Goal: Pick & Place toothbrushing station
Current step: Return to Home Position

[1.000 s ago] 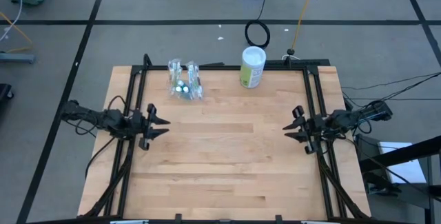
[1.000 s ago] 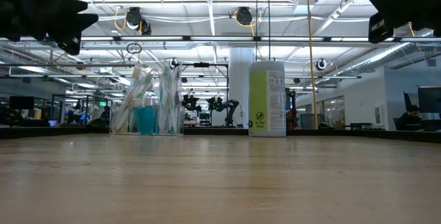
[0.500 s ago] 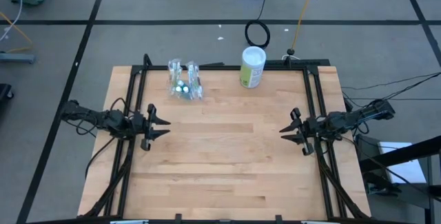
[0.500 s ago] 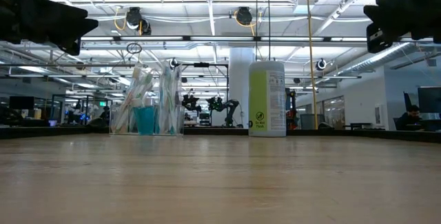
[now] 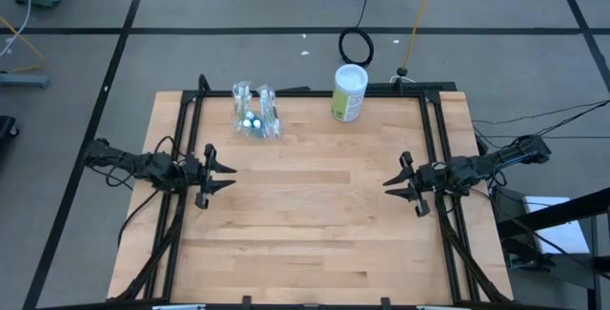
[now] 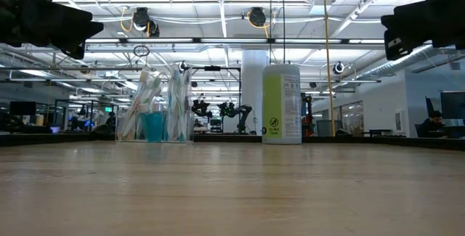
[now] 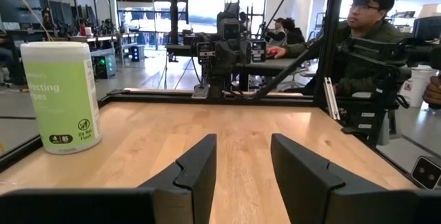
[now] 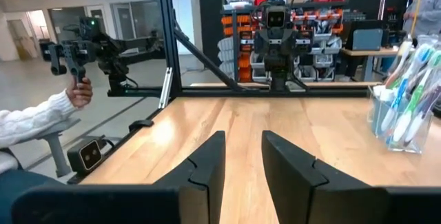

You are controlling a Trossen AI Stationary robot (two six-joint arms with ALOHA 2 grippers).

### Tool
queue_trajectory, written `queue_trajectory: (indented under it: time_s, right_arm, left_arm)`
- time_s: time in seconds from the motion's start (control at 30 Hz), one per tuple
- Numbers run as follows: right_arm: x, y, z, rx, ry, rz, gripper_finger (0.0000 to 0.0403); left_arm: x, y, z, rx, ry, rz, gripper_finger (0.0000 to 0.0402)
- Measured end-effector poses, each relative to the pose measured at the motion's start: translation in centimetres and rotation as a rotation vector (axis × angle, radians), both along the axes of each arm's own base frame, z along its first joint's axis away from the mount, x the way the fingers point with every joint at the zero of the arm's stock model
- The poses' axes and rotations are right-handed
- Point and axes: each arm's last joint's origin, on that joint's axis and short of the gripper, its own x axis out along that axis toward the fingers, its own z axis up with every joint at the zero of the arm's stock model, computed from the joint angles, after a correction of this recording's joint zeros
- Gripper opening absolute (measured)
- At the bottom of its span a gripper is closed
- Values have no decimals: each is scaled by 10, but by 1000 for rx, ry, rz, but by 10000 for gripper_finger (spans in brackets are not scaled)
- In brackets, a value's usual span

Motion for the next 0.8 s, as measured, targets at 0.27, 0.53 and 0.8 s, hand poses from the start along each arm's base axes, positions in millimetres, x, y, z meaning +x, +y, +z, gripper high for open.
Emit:
queue_trajectory:
  time_s: [0.27, 0.53, 0.8]
  right_arm:
    - [0, 1, -1, -14, 10, 50, 86]
    - [0, 1, -1, -31, -10, 47, 86]
    - [-1, 1, 1, -22, -36, 48, 86]
  left_arm:
    - [0, 0, 0, 3, -1, 0, 145]
    - [0, 0, 0, 15, -2, 1, 145]
    - [0, 0, 0, 31, -3, 3, 145]
